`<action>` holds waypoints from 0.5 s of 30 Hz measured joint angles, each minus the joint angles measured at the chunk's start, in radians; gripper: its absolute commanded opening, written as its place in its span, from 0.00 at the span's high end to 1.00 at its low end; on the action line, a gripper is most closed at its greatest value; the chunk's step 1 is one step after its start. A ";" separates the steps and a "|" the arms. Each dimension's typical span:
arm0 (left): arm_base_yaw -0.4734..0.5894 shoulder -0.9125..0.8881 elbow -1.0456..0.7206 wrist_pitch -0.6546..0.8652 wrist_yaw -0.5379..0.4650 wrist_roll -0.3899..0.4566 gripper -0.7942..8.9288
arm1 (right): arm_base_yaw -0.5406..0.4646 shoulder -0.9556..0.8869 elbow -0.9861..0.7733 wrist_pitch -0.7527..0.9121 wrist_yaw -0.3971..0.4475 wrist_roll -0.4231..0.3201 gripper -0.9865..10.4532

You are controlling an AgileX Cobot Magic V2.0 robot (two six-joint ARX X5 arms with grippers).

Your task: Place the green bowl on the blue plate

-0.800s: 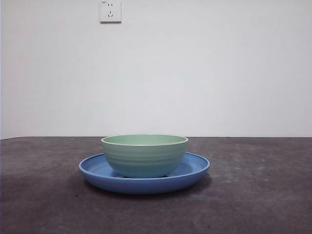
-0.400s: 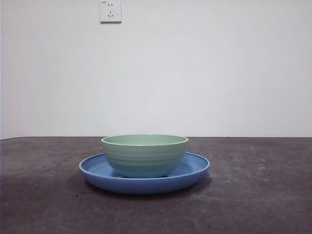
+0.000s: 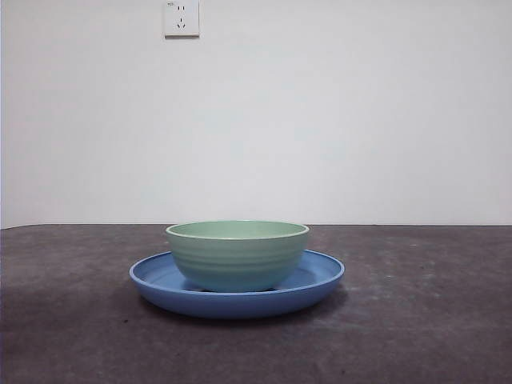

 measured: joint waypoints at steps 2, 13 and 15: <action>0.000 0.000 0.000 0.000 0.000 0.000 0.91 | 0.000 0.000 0.000 0.000 0.000 0.000 0.91; 0.292 -0.057 -0.208 0.321 0.007 0.037 0.91 | 0.000 0.000 0.000 0.000 0.000 0.000 0.91; 0.398 -0.105 -0.349 0.517 0.007 0.066 0.91 | 0.000 0.000 0.000 0.000 0.000 0.000 0.91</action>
